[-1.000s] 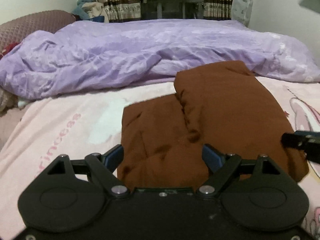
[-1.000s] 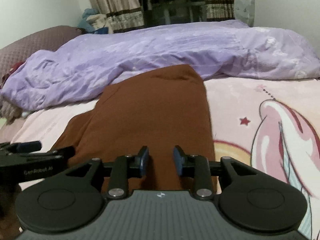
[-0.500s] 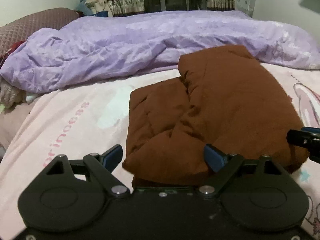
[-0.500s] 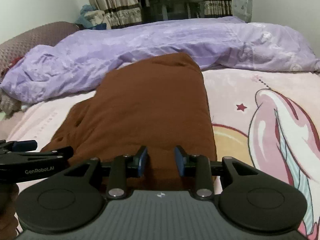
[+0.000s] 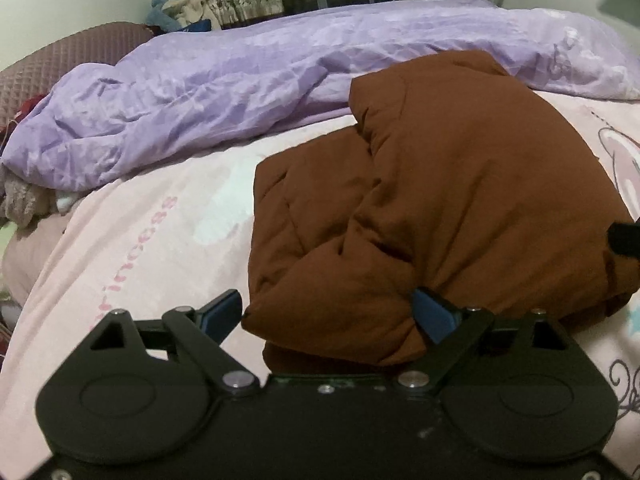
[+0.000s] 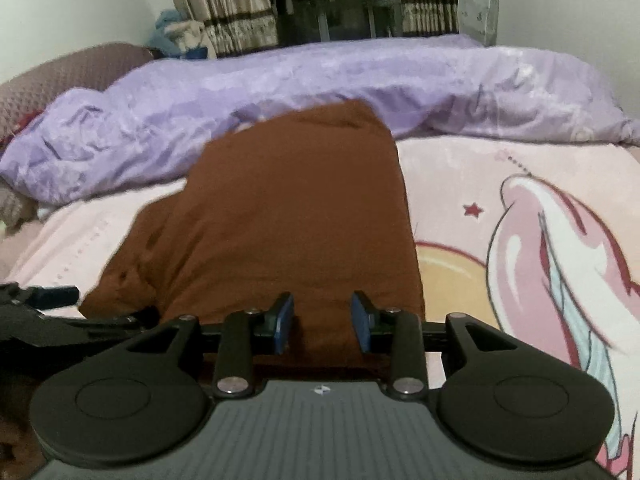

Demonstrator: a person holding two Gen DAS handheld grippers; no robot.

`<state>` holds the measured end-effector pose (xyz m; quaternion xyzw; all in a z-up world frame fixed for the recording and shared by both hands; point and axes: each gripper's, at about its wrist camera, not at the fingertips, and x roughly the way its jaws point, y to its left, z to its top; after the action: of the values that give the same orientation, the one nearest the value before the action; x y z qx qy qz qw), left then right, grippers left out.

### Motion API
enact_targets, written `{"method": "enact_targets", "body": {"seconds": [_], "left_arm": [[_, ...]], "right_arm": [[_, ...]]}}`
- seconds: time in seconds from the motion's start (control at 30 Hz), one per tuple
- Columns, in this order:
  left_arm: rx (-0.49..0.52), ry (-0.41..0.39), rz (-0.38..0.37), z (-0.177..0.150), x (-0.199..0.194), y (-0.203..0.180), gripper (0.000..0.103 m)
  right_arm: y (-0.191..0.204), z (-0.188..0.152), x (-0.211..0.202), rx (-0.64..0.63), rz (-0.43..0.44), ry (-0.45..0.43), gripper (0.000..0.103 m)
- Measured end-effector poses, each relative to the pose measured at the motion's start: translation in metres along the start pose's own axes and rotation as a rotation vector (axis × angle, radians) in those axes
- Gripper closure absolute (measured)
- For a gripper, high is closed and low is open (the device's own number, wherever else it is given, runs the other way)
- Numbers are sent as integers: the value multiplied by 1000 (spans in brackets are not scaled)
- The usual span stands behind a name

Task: Fold large clothes

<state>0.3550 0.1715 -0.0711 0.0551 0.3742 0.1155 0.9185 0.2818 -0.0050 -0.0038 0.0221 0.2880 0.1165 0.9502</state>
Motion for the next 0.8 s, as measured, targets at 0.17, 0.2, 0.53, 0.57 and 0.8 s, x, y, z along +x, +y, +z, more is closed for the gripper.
{"method": "enact_targets", "body": {"seconds": [0.17,0.2,0.53,0.57,0.8], "left_arm": [[-36,9,-22,-4,6,2,7],[-34,8,-22,-4,6,2,7],[-28,-39,14,9,-16,14,7],[-25,2,0,4,0,13,7],[-133,-77,20,6,-17,47,8]], "right_arm": [[-16,-9,26,34,-51,48,57],[-19,-13,32,41,-48,41,56],[-27,-5,7,30,-61,24,56],[-33,-9,19,47,-63,58,52],[-72,-11,10,203,69,15,31]]}}
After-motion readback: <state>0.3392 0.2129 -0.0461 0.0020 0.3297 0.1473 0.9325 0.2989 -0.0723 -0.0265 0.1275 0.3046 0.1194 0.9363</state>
